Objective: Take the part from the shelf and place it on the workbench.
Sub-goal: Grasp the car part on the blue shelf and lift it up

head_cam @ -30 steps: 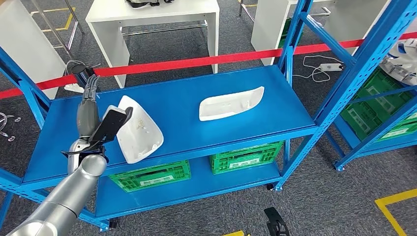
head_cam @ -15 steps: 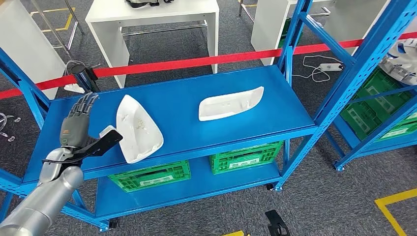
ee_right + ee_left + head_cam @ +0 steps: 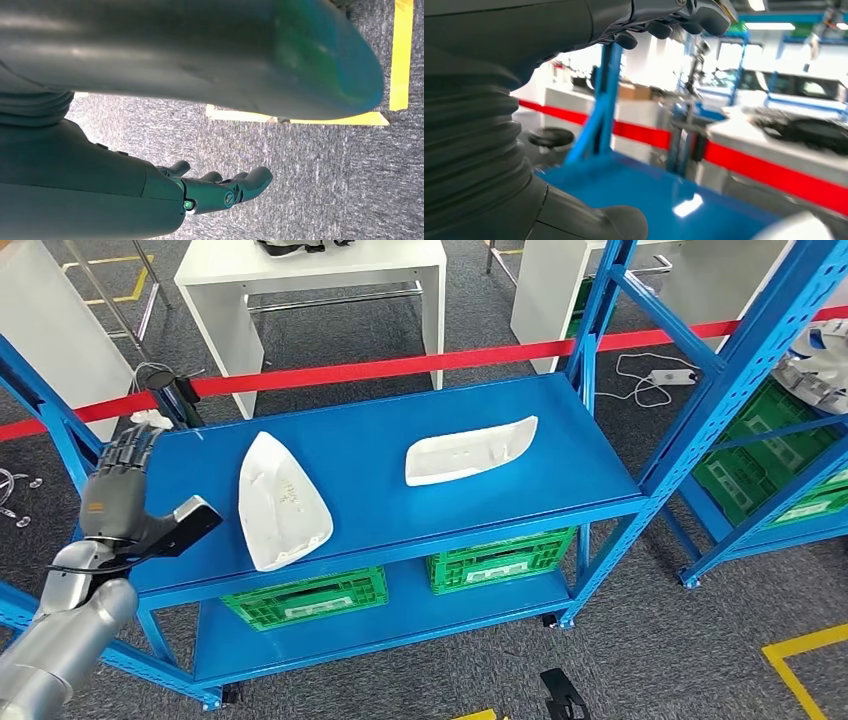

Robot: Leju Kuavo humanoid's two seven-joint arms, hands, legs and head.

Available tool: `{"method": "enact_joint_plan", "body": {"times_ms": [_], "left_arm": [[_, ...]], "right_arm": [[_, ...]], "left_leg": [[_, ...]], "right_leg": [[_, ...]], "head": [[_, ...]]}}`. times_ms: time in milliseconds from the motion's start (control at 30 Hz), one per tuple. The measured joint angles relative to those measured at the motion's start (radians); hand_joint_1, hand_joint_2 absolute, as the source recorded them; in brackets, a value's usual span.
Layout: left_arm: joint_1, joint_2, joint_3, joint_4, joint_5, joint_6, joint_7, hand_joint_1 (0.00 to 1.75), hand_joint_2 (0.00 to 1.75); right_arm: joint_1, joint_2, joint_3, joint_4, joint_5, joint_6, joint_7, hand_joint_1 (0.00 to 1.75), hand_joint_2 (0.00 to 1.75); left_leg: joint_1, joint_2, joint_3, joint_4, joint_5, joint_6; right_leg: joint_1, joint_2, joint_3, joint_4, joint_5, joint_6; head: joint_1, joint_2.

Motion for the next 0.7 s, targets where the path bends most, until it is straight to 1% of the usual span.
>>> {"method": "enact_joint_plan", "body": {"times_ms": [100, 233, 333, 467, 567, 700], "left_arm": [[-0.015, 0.026, 0.000, -0.013, -0.103, 0.011, 0.031, 0.00, 1.75], [-0.014, 0.047, 0.000, -0.018, -0.244, 0.012, 0.032, 0.00, 1.75], [0.016, 0.062, -0.001, -0.040, -0.368, 0.012, 0.029, 0.00, 1.75], [0.073, 0.075, -0.002, -0.071, -0.481, 0.012, 0.044, 0.00, 1.75], [0.102, 0.082, -0.002, -0.080, -0.524, 0.012, 0.049, 0.00, 1.75], [0.121, 0.088, -0.003, -0.081, -0.528, 0.012, 0.041, 0.00, 1.75]], "right_arm": [[0.001, 0.000, -0.003, 0.000, 0.000, -0.001, -0.002, 0.00, 0.00], [0.000, 0.000, -0.007, 0.000, 0.005, 0.002, -0.003, 0.00, 0.00], [0.001, 0.000, -0.009, 0.000, 0.008, 0.006, -0.004, 0.00, 0.00], [0.002, -0.001, -0.014, 0.000, 0.010, 0.014, -0.008, 0.00, 0.00], [0.003, -0.001, -0.017, 0.000, 0.012, 0.014, -0.012, 0.00, 0.00], [0.004, -0.001, -0.019, 0.000, 0.013, 0.014, -0.015, 0.00, 0.00]], "left_leg": [[0.000, 0.000, 0.000, 0.000, 0.000, 0.000], [0.000, 0.000, 0.000, 0.000, 0.000, 0.000], [0.000, 0.000, 0.000, 0.000, 0.000, -0.001], [0.000, 0.000, 0.000, 0.000, -0.001, -0.001], [0.000, 0.000, 0.000, 0.000, -0.001, -0.001], [0.000, 0.000, 0.000, 0.000, -0.001, -0.001]], "right_leg": [[0.000, 0.000, 0.000, 0.000, 0.000, 0.000], [0.000, 0.000, 0.000, 0.000, 0.000, 0.000], [0.000, 0.000, 0.000, 0.000, 0.000, 0.000], [0.000, 0.000, 0.000, 0.000, 0.000, 0.000], [0.000, 0.000, 0.000, 0.000, 0.000, 0.000], [0.000, 0.000, 0.000, 0.000, 0.000, 0.000]], "head": [[0.000, 0.000], [0.000, 0.000], [0.000, 0.000], [0.000, 0.000], [0.000, 0.000], [0.000, 0.000]]}}
